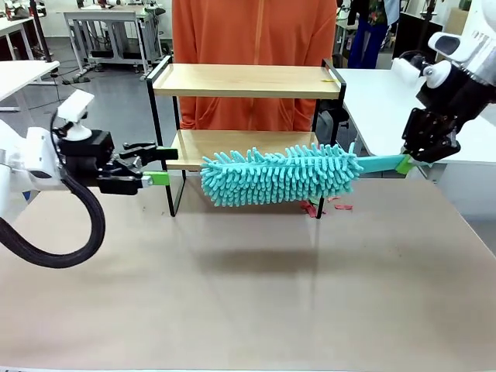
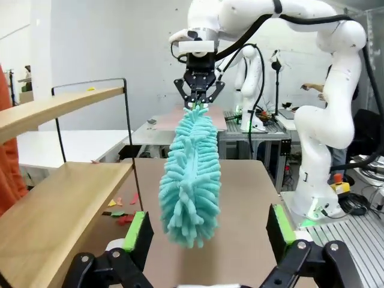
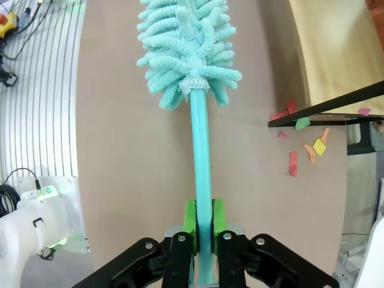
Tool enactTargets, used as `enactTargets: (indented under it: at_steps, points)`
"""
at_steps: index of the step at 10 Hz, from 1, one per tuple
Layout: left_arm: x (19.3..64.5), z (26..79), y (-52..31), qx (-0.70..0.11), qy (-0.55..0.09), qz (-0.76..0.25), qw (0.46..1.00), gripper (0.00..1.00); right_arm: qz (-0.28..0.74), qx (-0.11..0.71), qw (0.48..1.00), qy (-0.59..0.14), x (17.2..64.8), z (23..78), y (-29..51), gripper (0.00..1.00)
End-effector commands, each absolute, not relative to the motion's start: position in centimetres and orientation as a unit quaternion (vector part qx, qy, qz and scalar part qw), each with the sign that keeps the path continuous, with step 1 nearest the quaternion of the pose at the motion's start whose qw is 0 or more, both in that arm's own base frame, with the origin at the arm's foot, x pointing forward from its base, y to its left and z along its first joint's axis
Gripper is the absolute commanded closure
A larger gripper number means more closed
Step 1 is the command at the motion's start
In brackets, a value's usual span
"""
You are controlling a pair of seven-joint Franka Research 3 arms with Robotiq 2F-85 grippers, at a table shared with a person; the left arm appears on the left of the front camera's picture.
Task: Clean the shelf.
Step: Hand the Duster back to the human.
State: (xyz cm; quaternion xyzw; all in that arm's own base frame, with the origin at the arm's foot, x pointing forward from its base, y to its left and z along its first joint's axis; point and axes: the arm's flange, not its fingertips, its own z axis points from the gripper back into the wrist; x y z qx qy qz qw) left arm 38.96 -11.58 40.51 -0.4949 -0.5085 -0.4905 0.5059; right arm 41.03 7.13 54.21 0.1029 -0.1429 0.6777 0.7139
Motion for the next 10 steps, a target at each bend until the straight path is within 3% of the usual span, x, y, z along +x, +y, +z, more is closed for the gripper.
enactTargets:
  at_steps: [1, 6, 10]
  points:
    - [38.6, 39.9, -13.8, -0.474, -0.529, -0.471, 0.524, 0.00, 0.670, 0.104, 0.722, -0.139, 40.7, 54.5, 7.1, 0.87]
    - [40.8, 37.3, -18.2, -0.490, -0.522, -0.468, 0.519, 0.00, 0.670, 0.104, 0.722, -0.139, 40.7, 54.5, 7.1, 0.87]
    - [41.9, 36.0, -22.0, -0.528, -0.522, -0.485, 0.463, 0.00, 0.670, 0.104, 0.722, -0.139, 40.7, 54.5, 7.1, 0.87]
